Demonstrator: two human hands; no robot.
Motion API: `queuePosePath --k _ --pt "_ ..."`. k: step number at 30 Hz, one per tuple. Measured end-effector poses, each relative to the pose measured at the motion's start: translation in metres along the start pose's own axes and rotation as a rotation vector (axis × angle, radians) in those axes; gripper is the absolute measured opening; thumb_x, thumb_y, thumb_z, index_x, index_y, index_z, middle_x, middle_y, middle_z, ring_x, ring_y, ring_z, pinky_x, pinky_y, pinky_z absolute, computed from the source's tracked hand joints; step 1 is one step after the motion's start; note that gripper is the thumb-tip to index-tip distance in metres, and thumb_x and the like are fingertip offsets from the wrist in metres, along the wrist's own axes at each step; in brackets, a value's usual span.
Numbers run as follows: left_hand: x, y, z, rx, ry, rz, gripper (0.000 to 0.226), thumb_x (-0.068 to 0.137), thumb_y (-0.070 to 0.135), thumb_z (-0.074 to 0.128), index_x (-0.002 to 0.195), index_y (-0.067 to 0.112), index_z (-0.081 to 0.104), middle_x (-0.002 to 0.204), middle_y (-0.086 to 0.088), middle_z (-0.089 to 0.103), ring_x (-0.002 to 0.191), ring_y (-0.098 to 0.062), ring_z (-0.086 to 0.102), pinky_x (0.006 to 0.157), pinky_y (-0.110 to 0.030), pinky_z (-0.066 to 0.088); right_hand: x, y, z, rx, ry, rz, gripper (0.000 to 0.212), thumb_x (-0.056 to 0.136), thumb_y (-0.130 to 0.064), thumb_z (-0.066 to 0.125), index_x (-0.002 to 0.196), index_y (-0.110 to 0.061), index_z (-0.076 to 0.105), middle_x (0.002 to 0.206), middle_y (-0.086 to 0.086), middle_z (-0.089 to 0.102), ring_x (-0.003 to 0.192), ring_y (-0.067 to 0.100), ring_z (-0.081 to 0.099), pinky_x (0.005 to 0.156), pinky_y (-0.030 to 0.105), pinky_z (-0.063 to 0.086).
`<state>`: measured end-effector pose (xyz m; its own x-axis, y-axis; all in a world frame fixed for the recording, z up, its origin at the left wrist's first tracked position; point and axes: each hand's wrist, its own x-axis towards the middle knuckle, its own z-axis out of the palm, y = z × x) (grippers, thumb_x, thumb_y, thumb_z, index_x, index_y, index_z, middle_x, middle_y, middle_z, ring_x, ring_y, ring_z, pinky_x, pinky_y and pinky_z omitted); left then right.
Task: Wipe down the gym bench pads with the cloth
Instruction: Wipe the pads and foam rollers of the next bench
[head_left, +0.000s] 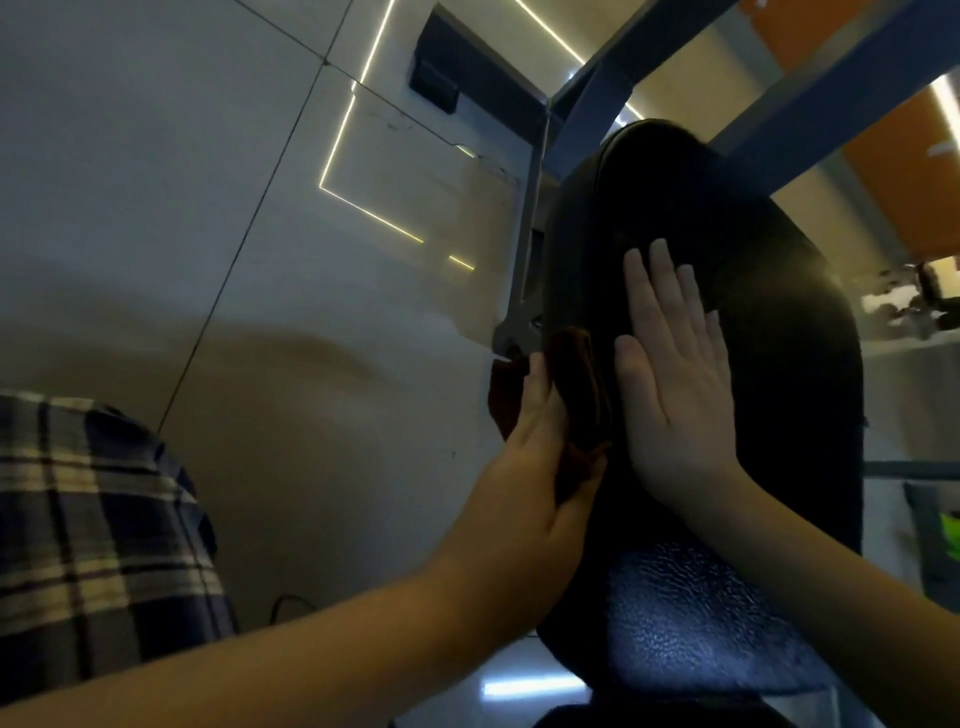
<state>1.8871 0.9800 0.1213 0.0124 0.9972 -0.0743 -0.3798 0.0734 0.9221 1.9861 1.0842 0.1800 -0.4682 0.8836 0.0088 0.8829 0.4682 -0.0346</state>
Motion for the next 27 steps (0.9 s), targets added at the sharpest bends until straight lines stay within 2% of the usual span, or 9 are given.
queuePosePath --k 3,5,7,9,14,17,19,21,27 --pt "0.0 -0.003 -0.003 0.005 -0.03 -0.012 0.074 0.091 0.03 0.046 0.156 0.036 0.011 0.164 0.004 0.019 0.149 -0.008 0.022 0.12 -0.036 0.027 0.0 0.0 0.0 0.01 0.003 -0.013 0.056 0.097 -0.042 0.014 0.152 -0.035 0.005 0.163 -0.011 0.002 0.149 0.007 -0.007 0.121 0.037 -0.004" --pt "0.005 -0.002 -0.006 0.007 -0.029 0.0 0.072 0.092 0.032 0.046 0.153 0.041 0.01 0.164 0.005 0.017 0.149 -0.007 0.019 0.12 -0.033 0.026 -0.001 -0.001 0.001 0.026 0.005 -0.014 0.056 0.097 -0.04 0.016 0.152 -0.034 0.005 0.163 -0.012 0.003 0.149 0.007 -0.007 0.121 0.038 -0.003" --pt "0.01 -0.001 -0.006 0.029 -0.006 0.018 0.068 0.093 0.032 0.045 0.149 0.047 0.009 0.165 0.008 0.011 0.149 0.001 0.012 0.12 -0.019 0.019 -0.001 0.0 0.002 0.032 0.01 -0.015 0.056 0.097 -0.04 0.017 0.152 -0.034 0.005 0.163 -0.013 0.003 0.149 0.006 -0.006 0.121 0.038 -0.003" --pt "0.015 0.0 -0.005 0.043 0.023 0.032 0.068 0.093 0.032 0.045 0.15 0.043 0.009 0.165 0.008 0.008 0.147 0.006 0.006 0.117 -0.011 0.013 -0.001 0.0 0.002 0.033 0.012 -0.016 0.056 0.097 -0.04 0.017 0.152 -0.035 0.005 0.163 -0.013 0.003 0.149 0.006 -0.006 0.121 0.04 -0.002" --pt "0.034 0.005 -0.002 -0.017 0.086 0.027 0.069 0.093 0.035 0.042 0.155 0.034 0.012 0.163 -0.001 0.021 0.149 -0.013 0.022 0.121 -0.038 0.024 -0.001 0.0 0.001 0.041 0.015 -0.001 0.056 0.096 -0.039 0.018 0.151 -0.035 0.006 0.162 -0.012 0.004 0.149 0.007 -0.005 0.122 0.042 0.0" --pt "0.072 0.01 -0.016 0.018 0.148 0.005 0.066 0.095 0.036 0.045 0.155 0.018 0.026 0.157 -0.007 0.037 0.143 -0.019 0.037 0.119 -0.034 0.029 -0.001 -0.001 0.0 0.041 0.019 0.008 0.057 0.096 -0.04 0.018 0.151 -0.035 0.005 0.162 -0.013 0.004 0.149 0.007 -0.004 0.122 0.042 0.0" --pt "0.097 0.016 -0.026 -0.012 0.177 -0.041 0.064 0.093 0.039 0.044 0.153 0.019 0.033 0.153 -0.009 0.042 0.138 -0.025 0.043 0.117 -0.039 0.032 -0.001 -0.003 -0.001 0.047 0.009 0.015 0.057 0.096 -0.041 0.017 0.151 -0.035 0.004 0.162 -0.013 0.004 0.149 0.007 -0.005 0.122 0.042 0.0" --pt "0.102 0.017 -0.027 -0.068 0.201 0.008 0.065 0.09 0.039 0.04 0.152 0.019 0.035 0.153 -0.01 0.041 0.14 -0.026 0.041 0.116 -0.048 0.033 -0.001 -0.004 -0.002 0.042 -0.002 0.027 0.059 0.095 -0.041 0.017 0.152 -0.034 0.006 0.163 -0.012 0.003 0.149 0.007 -0.006 0.122 0.042 -0.001" --pt "0.05 0.009 -0.009 -0.1 0.142 0.023 0.067 0.092 0.032 0.042 0.156 0.022 0.025 0.157 -0.002 0.036 0.144 -0.014 0.034 0.119 -0.041 0.031 0.001 -0.003 -0.002 0.047 -0.006 0.009 0.058 0.096 -0.04 0.018 0.152 -0.034 0.005 0.163 -0.011 0.003 0.149 0.007 -0.006 0.122 0.043 -0.001"
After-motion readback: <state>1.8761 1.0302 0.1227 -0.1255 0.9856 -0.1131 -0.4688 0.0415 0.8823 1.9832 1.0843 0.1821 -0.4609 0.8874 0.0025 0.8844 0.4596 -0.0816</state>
